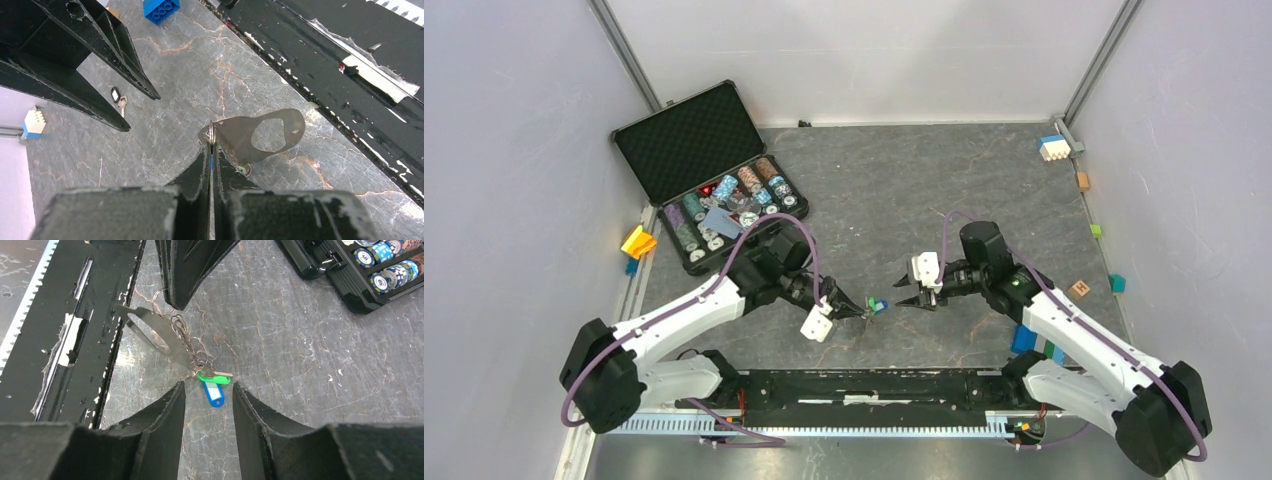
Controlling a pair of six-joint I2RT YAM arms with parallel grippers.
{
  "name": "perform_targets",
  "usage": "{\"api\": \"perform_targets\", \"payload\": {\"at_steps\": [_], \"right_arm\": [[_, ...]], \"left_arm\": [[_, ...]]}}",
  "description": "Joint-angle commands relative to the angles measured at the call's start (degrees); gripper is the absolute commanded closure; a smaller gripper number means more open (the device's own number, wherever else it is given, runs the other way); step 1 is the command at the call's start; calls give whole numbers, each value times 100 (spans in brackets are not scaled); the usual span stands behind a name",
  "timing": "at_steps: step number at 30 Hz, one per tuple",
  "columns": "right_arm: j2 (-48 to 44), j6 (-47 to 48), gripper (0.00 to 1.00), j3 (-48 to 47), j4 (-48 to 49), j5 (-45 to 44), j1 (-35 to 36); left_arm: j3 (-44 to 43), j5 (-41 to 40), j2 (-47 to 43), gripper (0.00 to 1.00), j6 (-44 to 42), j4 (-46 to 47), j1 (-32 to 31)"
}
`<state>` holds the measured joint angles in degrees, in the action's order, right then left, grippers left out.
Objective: Put the keys on the keyring
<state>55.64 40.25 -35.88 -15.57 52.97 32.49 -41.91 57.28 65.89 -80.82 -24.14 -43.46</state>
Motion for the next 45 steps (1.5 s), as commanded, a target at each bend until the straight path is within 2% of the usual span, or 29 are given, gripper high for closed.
{"api": "perform_targets", "payload": {"at_steps": [1, 9, 17, 20, 25, 31, 39, 45], "right_arm": [[63, 63, 55, -157, 36, 113, -19], [233, -6, 56, -268, 32, 221, 27], [434, -17, 57, -534, -91, 219, 134], [498, 56, 57, -697, -259, 131, 139], [483, 71, 58, -784, -284, 165, 183], [644, 33, 60, -1017, -278, 327, 223], [762, 62, 65, -1248, -320, 128, 224], [783, 45, 69, -1301, -324, -212, 219]], "left_arm": [[17, 10, -129, 98, -387, -20, 40], [-63, 78, -13, 98, -138, 24, 96], [-254, 552, 323, 98, 1504, 792, 207], [-467, 252, 381, 98, 2105, 797, 206], [-595, -132, 348, 98, 2561, 858, 207], [-406, 55, 534, 98, 4147, 2121, 207], [-728, -507, 549, 98, 4556, 1948, 207], [-462, -734, 650, 98, 5538, 2923, 204]]}}
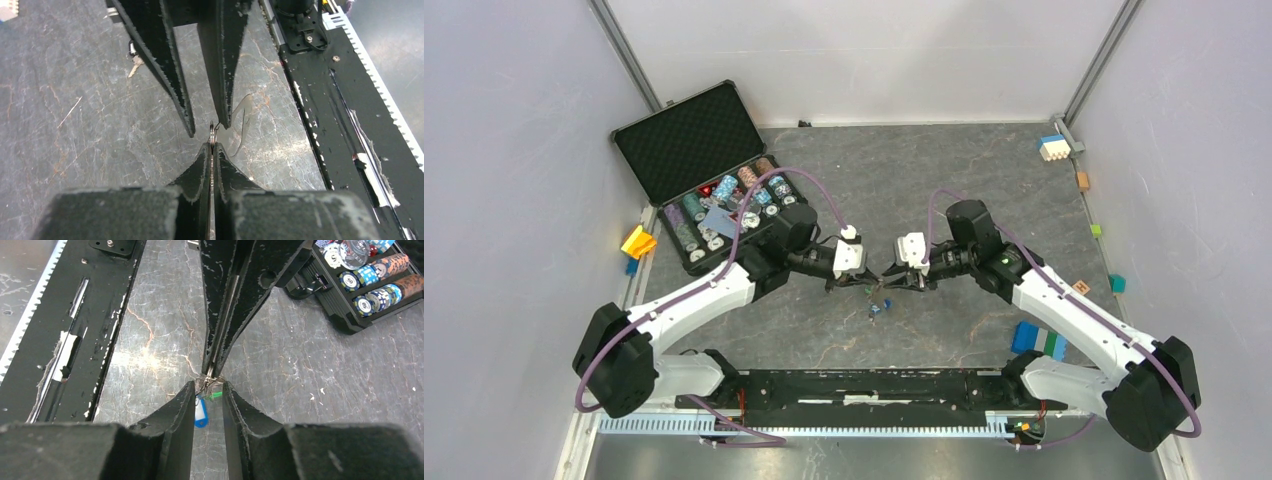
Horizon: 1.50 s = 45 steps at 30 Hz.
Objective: Put the keys on the keyring
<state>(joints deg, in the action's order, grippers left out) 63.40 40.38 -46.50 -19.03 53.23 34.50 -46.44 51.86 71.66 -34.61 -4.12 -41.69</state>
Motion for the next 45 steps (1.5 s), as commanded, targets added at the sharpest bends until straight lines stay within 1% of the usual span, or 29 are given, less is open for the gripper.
{"api": "perform_targets", "payload": {"at_steps": [1, 8, 15, 19, 25, 28, 30, 34, 35, 36, 45], "right_arm": [[3, 4, 69, -222, 30, -309, 22], [72, -130, 69, -141, 32, -495, 17], [80, -209, 65, -16, -4, -820, 16], [35, -274, 63, 95, 41, -1146, 21], [86, -392, 62, 266, 115, -1159, 20], [83, -515, 68, 315, 277, -1253, 19], [46, -574, 75, 351, 364, -1333, 19], [-37, -828, 95, 383, 648, -1436, 20], [-50, -895, 99, 364, 699, -1468, 21], [-46, -942, 100, 336, 731, -1501, 19], [66, -1288, 100, 92, 760, -1709, 20]], "left_arm": [[3, -263, 100, 98, 1053, 986, 27], [2, -678, 61, 98, 1312, 1018, 20], [142, -998, -95, 98, 1543, 1229, 21], [143, -1044, -167, 98, 1600, 1229, 23], [129, -1208, -179, 98, 1880, 1369, 27], [123, -1276, -140, 98, 2027, 1458, 25], [139, -1375, -152, 98, 2106, 1528, 29], [128, -1500, -98, 98, 2208, 1598, 28], [110, -1526, -75, 98, 2210, 1599, 30], [102, -1568, -46, 98, 2223, 1599, 25], [-87, -1899, 143, 98, 2292, 1535, 21]]}}
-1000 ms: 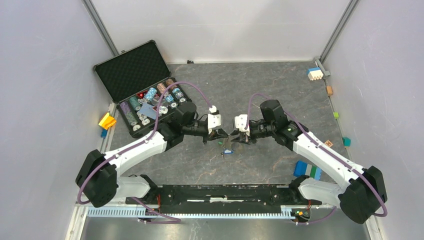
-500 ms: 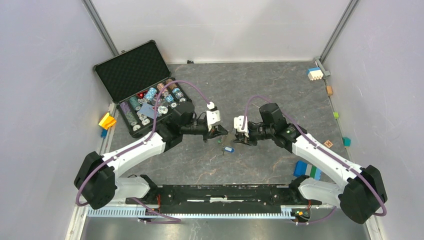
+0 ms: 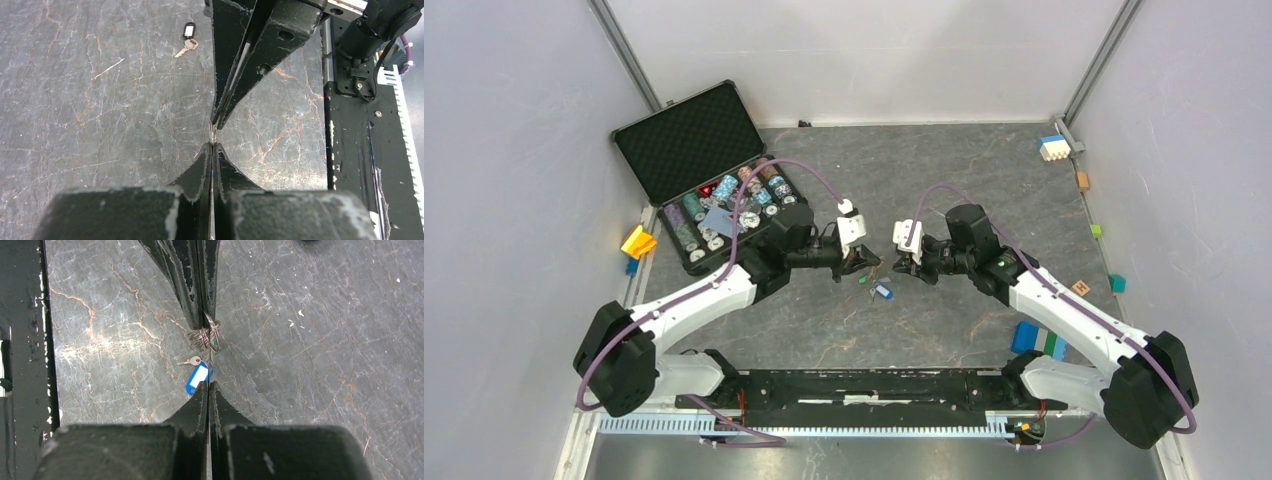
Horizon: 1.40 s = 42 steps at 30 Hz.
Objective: Put the keys on the keyring
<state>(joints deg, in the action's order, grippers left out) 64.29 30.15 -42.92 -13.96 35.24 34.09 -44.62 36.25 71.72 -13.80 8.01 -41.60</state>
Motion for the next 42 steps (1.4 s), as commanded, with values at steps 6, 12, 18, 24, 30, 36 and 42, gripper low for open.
{"api": "perform_targets", "payload": {"at_steps": [6, 12, 18, 24, 30, 36, 42], "right_arm": [[-13, -474, 100, -329, 301, -180, 89], [7, -341, 100, -515, 72, -302, 124], [-4, -208, 100, -577, -75, -504, 183], [-35, -81, 100, -607, -126, -1031, 472], [-83, 5, 100, -589, -119, -1462, 586], [-195, 164, 100, -510, -123, -1553, 634], [-352, 213, 100, -367, -46, -1590, 658]], "left_arm": [[-482, -573, 312, 98, 288, 59, -27], [-591, -939, 285, 98, 29, -313, -39], [-778, -1201, 285, 98, -239, -681, -71], [-1012, -1350, 402, 98, -353, -1143, -120], [-1088, -1414, 421, 98, -360, -1397, -120], [-1266, -1368, 511, 98, -591, -1801, -120], [-1321, -1368, 579, 98, -557, -1800, -120]]}}
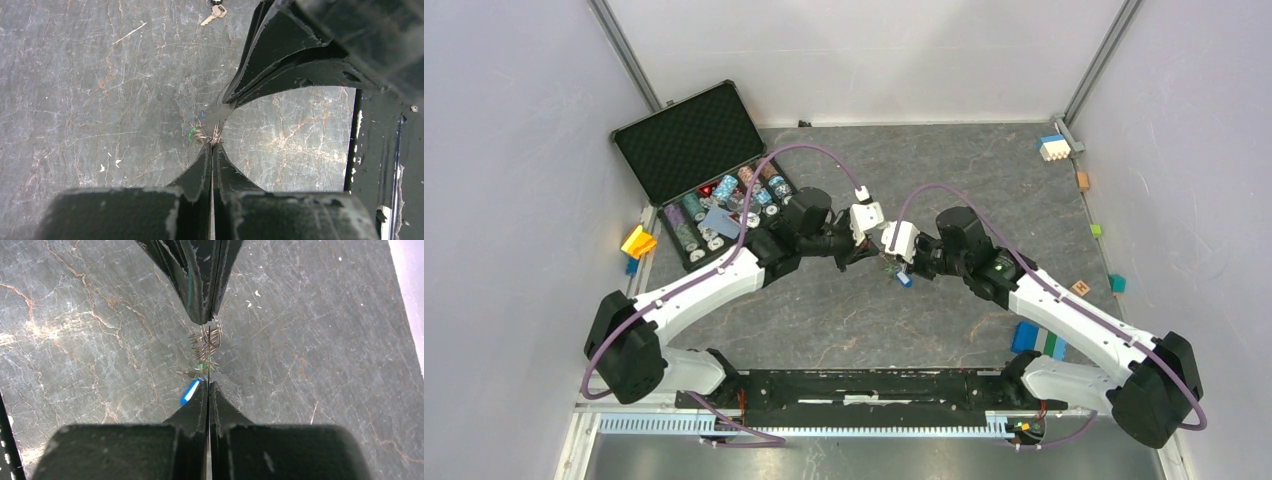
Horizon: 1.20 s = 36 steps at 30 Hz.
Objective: Put the keys on the keyring
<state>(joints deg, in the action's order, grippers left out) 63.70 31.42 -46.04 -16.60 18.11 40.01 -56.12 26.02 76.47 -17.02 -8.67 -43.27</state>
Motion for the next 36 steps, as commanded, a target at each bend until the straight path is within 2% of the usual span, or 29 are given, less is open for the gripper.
{"api": "perform_targets", "payload": {"at_steps": [1, 7, 18, 32, 36], "right_arm": [[-287, 57, 100, -63, 225, 136, 70], [-274, -1, 100, -63, 223, 98, 95], [-218, 142, 100, -107, 181, -17, 124], [-181, 228, 100, -140, 141, -186, 277], [-191, 175, 100, -133, 198, -242, 336]], "left_arm": [[-180, -343, 122, 98, -148, -82, 46], [-295, -448, 236, 98, 86, -69, 46], [-464, -226, 338, 98, -292, -551, 46], [-679, -471, 509, 98, -284, -784, 46], [-726, -604, 564, 98, -28, -715, 46]]}}
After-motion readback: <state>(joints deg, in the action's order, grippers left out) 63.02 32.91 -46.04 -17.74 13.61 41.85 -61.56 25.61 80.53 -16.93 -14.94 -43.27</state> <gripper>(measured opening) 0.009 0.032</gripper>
